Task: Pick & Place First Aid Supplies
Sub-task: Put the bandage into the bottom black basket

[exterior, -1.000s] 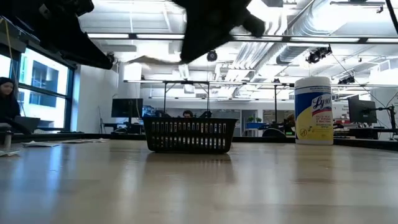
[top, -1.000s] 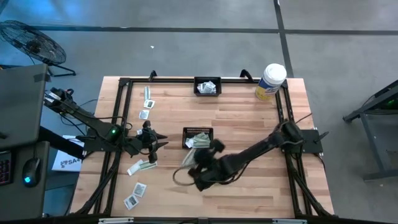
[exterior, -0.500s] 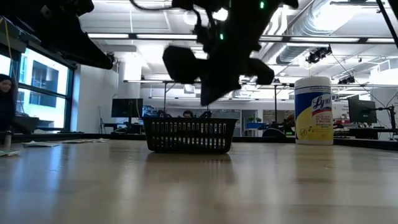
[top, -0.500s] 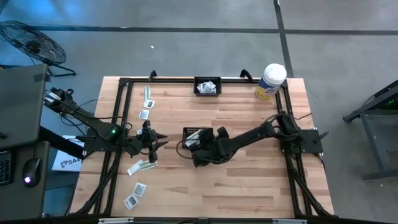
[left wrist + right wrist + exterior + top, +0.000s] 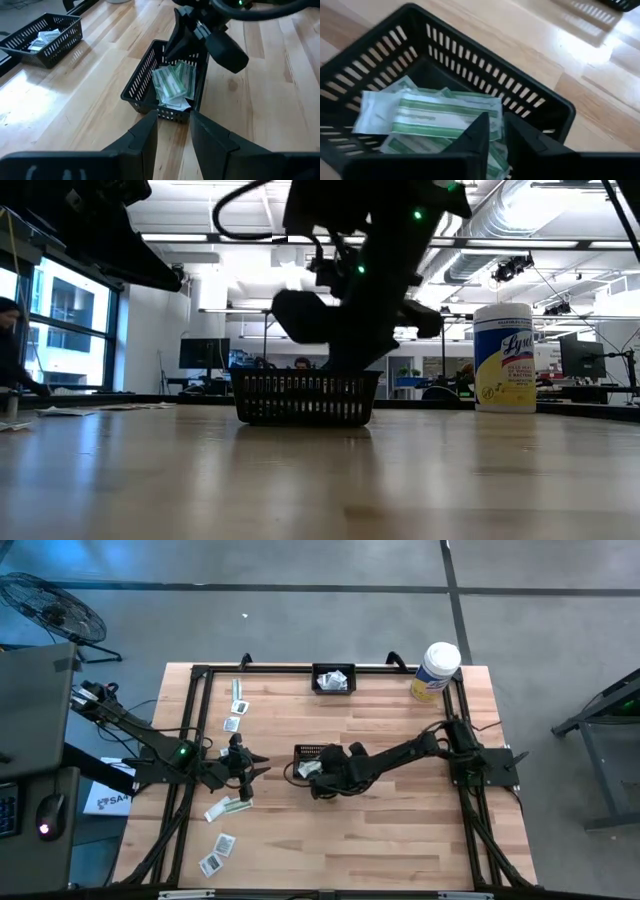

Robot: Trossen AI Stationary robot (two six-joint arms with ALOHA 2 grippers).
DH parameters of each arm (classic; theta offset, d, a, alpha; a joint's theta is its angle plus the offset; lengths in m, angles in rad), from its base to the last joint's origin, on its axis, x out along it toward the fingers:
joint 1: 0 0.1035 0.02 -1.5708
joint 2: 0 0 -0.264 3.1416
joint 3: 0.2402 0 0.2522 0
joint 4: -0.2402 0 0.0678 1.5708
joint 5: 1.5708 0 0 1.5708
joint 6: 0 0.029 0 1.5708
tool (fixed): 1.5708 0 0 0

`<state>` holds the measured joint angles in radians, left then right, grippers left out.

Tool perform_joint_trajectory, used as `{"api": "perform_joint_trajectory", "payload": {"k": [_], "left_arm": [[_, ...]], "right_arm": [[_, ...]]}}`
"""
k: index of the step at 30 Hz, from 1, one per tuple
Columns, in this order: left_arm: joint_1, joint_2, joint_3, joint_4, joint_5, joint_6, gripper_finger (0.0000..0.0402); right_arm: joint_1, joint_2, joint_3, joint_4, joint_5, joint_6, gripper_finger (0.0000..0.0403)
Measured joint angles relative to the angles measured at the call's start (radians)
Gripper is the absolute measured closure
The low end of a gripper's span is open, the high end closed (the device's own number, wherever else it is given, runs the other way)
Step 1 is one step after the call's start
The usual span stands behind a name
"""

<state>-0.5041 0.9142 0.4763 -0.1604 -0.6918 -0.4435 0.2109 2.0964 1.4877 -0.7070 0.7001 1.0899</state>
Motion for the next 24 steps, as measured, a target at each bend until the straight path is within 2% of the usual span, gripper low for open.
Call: {"api": "perform_joint_trajectory", "payload": {"k": [5, 9, 15, 18, 21, 24], "left_arm": [[0.0, 0.0, 0.0, 0.0, 0.002, 0.001, 0.0289], [0.0, 0.0, 0.0, 0.0, 0.023, 0.001, 0.0289], [0.0, 0.0, 0.0, 0.025, -0.004, 0.031, 0.0289], [-0.003, 0.0, 0.0, 0.086, 0.051, 0.068, 0.0289], [-0.05, 0.0, 0.003, 0.115, 0.113, 0.089, 0.0289], [-0.141, 0.0, 0.018, 0.108, 0.115, 0.082, 0.0289]], "right_arm": [[0.0, -0.011, 0.083, -0.116, -0.001, -0.027, 0.0312], [0.034, -0.03, 0.175, -0.189, -0.003, -0.111, 0.03], [0.155, -0.039, 0.245, -0.12, 0.032, -0.239, 0.0309], [0.219, -0.039, 0.24, -0.043, 0.051, -0.278, 0.0314], [0.275, -0.039, 0.231, 0.018, 0.05, -0.314, 0.0318], [0.32, -0.039, 0.231, 0.044, 0.048, -0.346, 0.0318]]}}
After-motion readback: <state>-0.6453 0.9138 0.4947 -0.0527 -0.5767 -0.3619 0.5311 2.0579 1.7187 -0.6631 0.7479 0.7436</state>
